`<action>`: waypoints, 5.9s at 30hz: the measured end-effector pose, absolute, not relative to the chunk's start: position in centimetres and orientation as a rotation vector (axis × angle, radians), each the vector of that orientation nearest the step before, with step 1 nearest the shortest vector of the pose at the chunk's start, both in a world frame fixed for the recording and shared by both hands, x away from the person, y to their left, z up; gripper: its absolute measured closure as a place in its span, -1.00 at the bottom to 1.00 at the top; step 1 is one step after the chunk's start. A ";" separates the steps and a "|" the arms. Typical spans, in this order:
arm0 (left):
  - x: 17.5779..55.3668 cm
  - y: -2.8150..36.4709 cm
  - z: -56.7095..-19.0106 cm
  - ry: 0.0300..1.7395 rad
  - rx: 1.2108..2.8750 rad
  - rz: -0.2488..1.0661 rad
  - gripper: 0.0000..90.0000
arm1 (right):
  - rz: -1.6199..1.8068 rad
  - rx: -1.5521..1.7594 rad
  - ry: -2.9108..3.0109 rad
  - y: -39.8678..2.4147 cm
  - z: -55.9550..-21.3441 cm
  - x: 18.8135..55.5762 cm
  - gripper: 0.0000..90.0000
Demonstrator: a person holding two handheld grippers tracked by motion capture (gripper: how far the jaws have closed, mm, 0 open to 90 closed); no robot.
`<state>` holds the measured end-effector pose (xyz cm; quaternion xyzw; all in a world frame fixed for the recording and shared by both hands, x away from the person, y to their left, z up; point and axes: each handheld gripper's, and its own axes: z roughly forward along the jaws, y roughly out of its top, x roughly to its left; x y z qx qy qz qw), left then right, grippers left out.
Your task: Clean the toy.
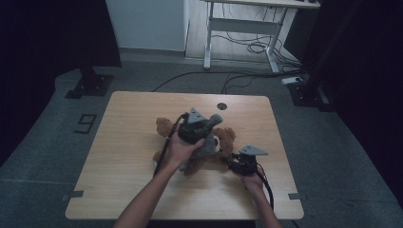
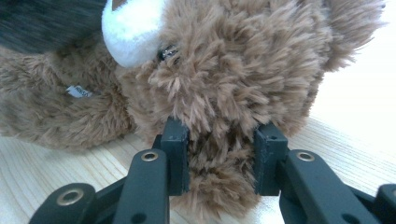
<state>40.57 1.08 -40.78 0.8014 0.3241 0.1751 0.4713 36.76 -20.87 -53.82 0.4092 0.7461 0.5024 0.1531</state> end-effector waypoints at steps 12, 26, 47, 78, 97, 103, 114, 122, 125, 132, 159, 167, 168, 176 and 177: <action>42.1 -5.5 -45.2 0.788 2.137 0.429 0.74 | 1.430 1.178 2.143 -20.9 -53.9 36.7 0.43; 42.5 3.5 -45.3 0.929 2.071 0.547 0.74 | 1.431 1.192 2.146 -20.9 -54.1 36.6 0.43; 42.5 15.4 -47.8 1.135 2.069 0.731 0.74 | 1.447 1.215 2.140 -20.9 -54.2 36.6 0.43; 40.6 3.0 -41.5 0.820 2.000 0.622 0.74 | 1.439 1.222 2.148 -20.9 -54.1 36.6 0.44; 41.2 -2.7 -44.4 0.842 2.063 0.419 0.73 | 1.447 1.234 2.153 -21.0 -54.3 36.6 0.44; 41.0 -4.3 -44.3 0.812 2.077 0.407 0.73 | 1.462 1.248 2.150 -21.1 -54.3 36.7 0.44; 41.9 -3.0 -45.0 0.863 2.122 0.509 0.74 | 1.460 1.265 2.141 -21.0 -54.3 36.7 0.44; 43.3 2.8 -46.0 1.003 2.063 0.467 0.75 | 1.460 1.270 2.137 -21.1 -54.4 36.8 0.44; 43.1 4.4 -45.4 1.012 2.022 0.468 0.75 | 1.450 1.263 2.135 -20.9 -54.4 36.8 0.44; 43.0 8.4 -44.6 1.061 2.000 0.549 0.75 | 1.451 1.274 2.135 -20.9 -54.4 36.8 0.44; 42.5 15.4 -44.3 1.212 1.920 0.611 0.74 | 1.450 1.273 2.135 -20.9 -54.4 36.8 0.44; 42.6 10.1 -41.7 1.071 1.967 0.622 0.74 | 1.435 1.271 2.127 -20.9 -54.3 36.8 0.44; 42.7 9.5 -41.8 1.066 1.974 0.611 0.74 | 1.432 1.271 2.122 -20.8 -54.4 36.8 0.44; 44.1 7.4 -45.3 1.095 2.074 0.539 0.73 | 1.424 1.263 2.122 -20.8 -54.4 36.9 0.37; 44.0 7.5 -45.5 1.093 2.068 0.539 0.74 | 1.420 1.259 2.122 -20.8 -54.3 36.9 0.35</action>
